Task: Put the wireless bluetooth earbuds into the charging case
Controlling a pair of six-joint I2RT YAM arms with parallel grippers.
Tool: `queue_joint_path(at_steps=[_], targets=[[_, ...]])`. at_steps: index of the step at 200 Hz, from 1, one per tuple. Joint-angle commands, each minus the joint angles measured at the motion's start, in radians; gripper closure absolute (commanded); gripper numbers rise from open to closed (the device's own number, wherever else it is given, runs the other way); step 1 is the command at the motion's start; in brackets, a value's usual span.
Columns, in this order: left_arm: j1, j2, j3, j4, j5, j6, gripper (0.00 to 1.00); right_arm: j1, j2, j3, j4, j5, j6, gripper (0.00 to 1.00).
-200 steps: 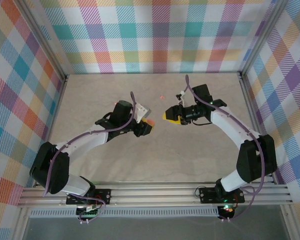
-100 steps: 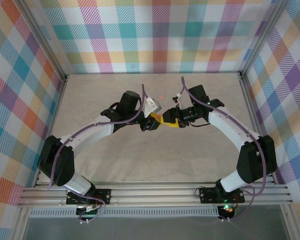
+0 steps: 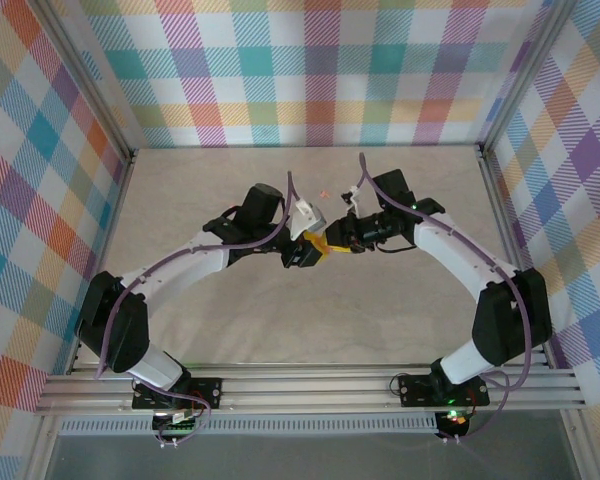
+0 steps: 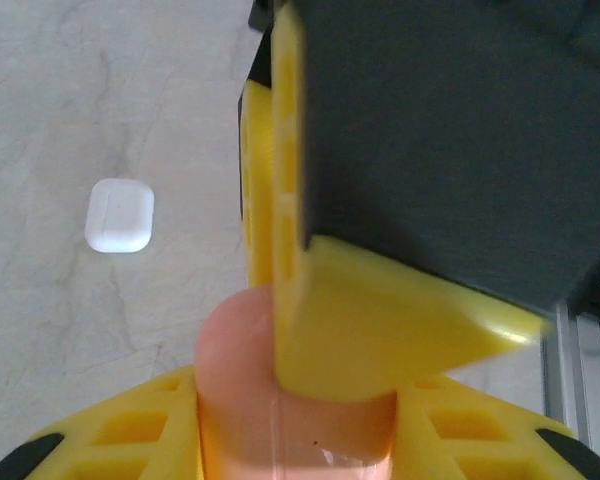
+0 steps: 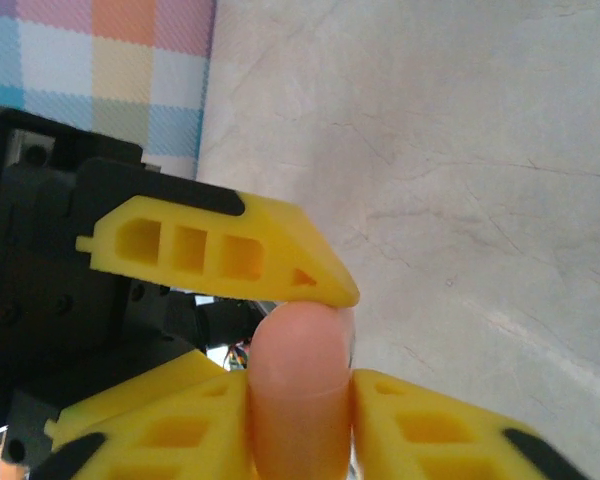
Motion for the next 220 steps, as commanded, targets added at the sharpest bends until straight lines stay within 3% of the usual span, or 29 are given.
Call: queue_joint_path(at_steps=[1,29,66,78,84,88,132,182,195,220], targets=[[-0.027,-0.031,0.017,0.019,0.042,-0.004,0.69,0.012,0.026,-0.011,0.057,-0.099,0.002,0.84],[-0.027,-0.068,-0.028,0.07,-0.01,-0.042,0.63,0.012,0.02,-0.015,0.067,-0.094,-0.005,1.0],[-0.027,-0.108,-0.063,0.112,-0.097,-0.12,0.44,0.012,-0.028,-0.067,0.208,-0.061,0.064,1.0],[-0.026,-0.131,-0.083,0.138,-0.128,-0.144,0.28,0.012,-0.044,-0.087,0.25,-0.04,0.084,1.0],[-0.026,-0.148,-0.098,0.155,-0.148,-0.16,0.05,0.011,-0.05,-0.095,0.268,-0.029,0.093,1.0],[-0.026,-0.158,-0.106,0.166,-0.165,-0.171,0.0,0.011,-0.054,-0.099,0.275,-0.023,0.096,1.0],[0.0,-0.307,-0.212,0.277,-0.395,-0.351,0.0,-0.005,-0.129,-0.175,0.452,0.072,0.147,1.0],[0.087,-0.547,-0.389,0.412,-0.471,-0.597,0.0,-0.008,-0.189,-0.296,0.861,0.022,0.212,1.0],[0.124,-0.582,-0.419,0.45,-0.421,-0.685,0.0,-0.008,-0.2,-0.318,0.944,0.019,0.226,1.0],[0.17,-0.587,-0.49,0.682,-0.163,-0.837,0.0,-0.008,-0.221,-0.357,1.107,0.026,0.27,1.0]])
